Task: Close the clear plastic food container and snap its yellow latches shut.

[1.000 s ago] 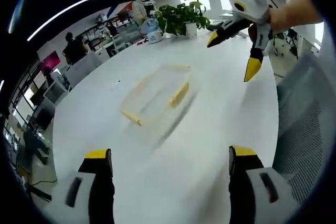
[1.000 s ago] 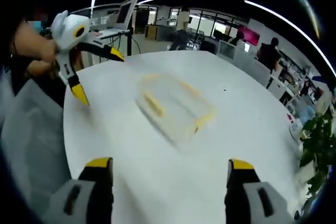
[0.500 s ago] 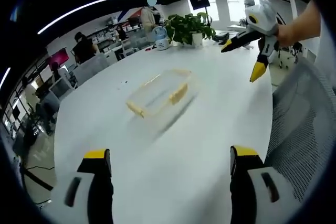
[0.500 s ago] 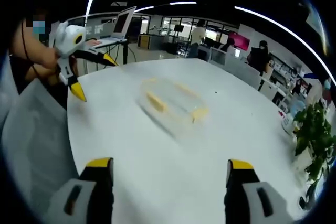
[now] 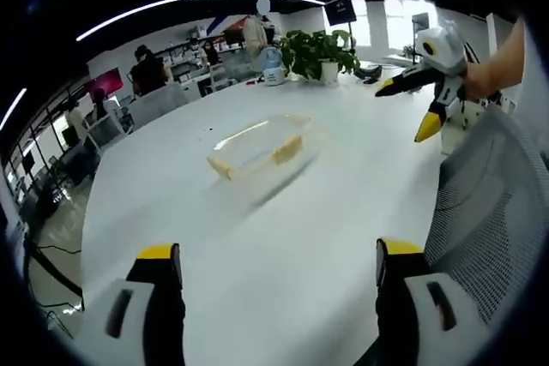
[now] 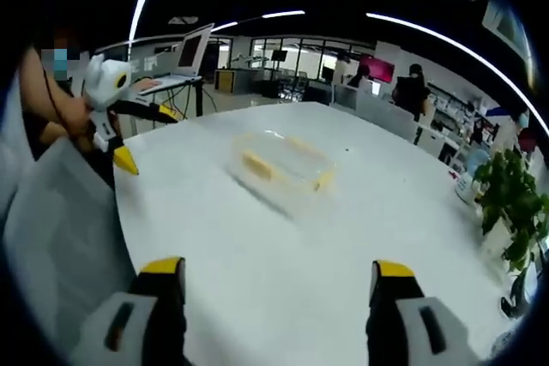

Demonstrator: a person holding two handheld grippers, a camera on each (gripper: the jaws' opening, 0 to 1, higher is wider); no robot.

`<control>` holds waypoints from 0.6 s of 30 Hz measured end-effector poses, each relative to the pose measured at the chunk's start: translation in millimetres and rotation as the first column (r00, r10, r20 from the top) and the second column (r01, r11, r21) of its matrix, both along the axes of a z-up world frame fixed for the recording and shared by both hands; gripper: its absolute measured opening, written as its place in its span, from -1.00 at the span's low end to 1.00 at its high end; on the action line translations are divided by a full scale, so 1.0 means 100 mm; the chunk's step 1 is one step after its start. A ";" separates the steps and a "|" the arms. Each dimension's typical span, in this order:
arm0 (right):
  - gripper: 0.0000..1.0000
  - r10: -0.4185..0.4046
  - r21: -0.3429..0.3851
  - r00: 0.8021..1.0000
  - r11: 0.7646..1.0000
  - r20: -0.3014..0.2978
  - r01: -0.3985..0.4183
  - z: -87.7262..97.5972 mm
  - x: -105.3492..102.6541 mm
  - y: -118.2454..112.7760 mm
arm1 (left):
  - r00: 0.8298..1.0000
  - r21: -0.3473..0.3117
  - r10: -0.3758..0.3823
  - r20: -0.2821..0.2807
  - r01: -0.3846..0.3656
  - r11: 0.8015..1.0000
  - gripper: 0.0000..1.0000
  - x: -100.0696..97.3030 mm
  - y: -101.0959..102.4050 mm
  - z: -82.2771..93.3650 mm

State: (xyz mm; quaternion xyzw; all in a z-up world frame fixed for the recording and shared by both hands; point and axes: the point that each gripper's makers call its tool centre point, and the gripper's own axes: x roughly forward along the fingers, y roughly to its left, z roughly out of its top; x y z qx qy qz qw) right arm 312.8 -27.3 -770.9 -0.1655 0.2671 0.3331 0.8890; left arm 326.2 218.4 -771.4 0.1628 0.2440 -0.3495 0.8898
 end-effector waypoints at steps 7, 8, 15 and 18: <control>0.76 -0.020 0.022 1.000 1.000 0.017 0.020 0.01 -0.10 0.02 | 1.000 -0.043 0.027 0.011 -0.026 0.999 0.89 -0.06 0.04 0.04; 0.77 -0.021 0.025 1.000 0.999 0.018 0.020 0.00 -0.12 0.02 | 1.000 -0.044 0.026 0.013 -0.025 0.999 0.89 -0.07 0.05 0.04; 0.77 -0.035 0.033 0.999 0.999 0.015 0.034 0.00 -0.15 -0.03 | 0.999 -0.089 0.045 0.011 -0.044 0.995 0.90 -0.18 0.08 0.06; 0.77 -0.057 0.033 0.998 0.998 0.002 0.057 -0.04 -0.17 -0.09 | 0.998 -0.111 0.060 0.005 -0.059 0.992 0.91 -0.18 0.09 0.05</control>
